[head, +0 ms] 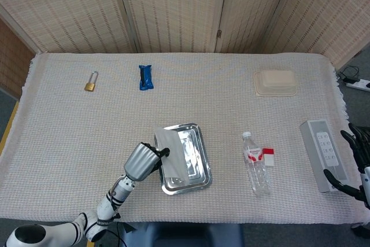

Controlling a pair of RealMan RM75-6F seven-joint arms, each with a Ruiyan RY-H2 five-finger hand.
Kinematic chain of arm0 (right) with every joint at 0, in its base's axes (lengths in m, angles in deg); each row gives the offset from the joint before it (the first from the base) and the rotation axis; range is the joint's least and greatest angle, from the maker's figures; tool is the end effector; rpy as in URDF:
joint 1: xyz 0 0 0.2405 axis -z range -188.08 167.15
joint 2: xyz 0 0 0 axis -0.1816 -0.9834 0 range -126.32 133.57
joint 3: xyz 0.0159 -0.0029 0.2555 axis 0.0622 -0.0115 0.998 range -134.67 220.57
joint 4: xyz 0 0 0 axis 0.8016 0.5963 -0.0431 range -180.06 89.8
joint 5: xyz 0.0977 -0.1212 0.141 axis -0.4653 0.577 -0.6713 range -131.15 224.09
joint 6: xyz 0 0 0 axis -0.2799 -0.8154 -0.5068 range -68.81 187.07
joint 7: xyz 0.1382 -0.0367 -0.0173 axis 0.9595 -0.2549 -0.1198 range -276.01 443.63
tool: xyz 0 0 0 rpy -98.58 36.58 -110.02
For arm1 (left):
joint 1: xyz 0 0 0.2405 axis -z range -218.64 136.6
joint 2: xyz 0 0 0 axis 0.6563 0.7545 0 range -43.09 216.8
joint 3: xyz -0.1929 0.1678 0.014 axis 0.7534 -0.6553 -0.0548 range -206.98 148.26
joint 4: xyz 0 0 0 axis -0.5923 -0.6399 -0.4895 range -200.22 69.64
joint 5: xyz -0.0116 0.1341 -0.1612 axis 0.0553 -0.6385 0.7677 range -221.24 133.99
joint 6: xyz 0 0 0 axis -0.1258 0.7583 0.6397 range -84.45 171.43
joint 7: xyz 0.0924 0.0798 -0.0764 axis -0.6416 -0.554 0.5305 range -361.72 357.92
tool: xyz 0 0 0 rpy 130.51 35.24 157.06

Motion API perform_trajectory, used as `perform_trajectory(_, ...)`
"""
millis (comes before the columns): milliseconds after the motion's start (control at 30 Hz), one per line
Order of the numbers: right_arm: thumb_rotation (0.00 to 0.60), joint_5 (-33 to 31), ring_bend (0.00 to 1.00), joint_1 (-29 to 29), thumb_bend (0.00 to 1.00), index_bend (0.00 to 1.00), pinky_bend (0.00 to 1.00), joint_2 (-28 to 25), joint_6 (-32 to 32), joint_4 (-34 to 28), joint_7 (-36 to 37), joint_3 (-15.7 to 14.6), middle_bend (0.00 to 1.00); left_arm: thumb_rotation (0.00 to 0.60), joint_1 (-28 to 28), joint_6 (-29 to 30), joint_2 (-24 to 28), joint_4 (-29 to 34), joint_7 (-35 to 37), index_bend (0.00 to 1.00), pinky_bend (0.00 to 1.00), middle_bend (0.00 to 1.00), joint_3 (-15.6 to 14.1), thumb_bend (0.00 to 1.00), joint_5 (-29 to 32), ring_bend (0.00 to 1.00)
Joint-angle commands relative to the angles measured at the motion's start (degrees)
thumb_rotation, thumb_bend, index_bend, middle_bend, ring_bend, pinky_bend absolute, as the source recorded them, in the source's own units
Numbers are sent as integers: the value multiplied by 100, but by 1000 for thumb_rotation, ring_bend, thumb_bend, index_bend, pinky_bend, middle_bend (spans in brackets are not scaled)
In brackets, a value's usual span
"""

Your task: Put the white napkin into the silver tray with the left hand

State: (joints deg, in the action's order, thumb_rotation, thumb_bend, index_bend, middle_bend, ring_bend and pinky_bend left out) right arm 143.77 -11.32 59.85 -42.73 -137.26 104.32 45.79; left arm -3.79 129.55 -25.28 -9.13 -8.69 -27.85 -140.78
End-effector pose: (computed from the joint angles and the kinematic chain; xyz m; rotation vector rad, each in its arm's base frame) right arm -0.2860 -0.1528 0.2258 1.3295 -0.8222 1.3218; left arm -0.1222 0.2783 -0.0714 -1.8169 -0.4620 -1.4707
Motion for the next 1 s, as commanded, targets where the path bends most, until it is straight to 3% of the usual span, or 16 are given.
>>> perform_trajectory(33, 600, -38, 0, 87, 317, 0, 0, -54, -190, -2, 131, 67, 0, 600, -64, -76, -206, -87, 9, 615, 1000, 1000, -69, 707, -6, 1000)
perform_trajectory(300, 600, -62, 0, 148, 317, 0, 0, -137, -264, 24, 344, 92, 0, 600, -28, -315, -631, -644, 108, 614, 1000, 1000, 28, 732, 91, 1000)
perform_trajectory(567, 600, -48, 0, 167, 317, 0, 0, -147, -276, 39, 388, 112, 0, 600, 20, -443, -786, -738, -75, 619, 1000, 1000, 64, 739, 85, 1000)
perform_trajectory(700, 600, -39, 0, 182, 317, 0, 0, -150, -292, 29, 379, 117, 0, 600, 16, -438, -739, -639, -124, 549, 1000, 1000, 80, 731, 76, 1000)
perform_trajectory(800, 600, -38, 0, 187, 317, 0, 0, -145, -297, 30, 368, 125, 0, 600, -6, -487, -677, -498, -204, 462, 1000, 1000, 68, 607, 90, 1000)
perform_trajectory(1000, 600, -4, 0, 184, 317, 0, 0, -130, -276, 24, 320, 121, 0, 600, -56, -682, -490, -98, -463, 384, 1000, 1000, 79, 352, 195, 1000)
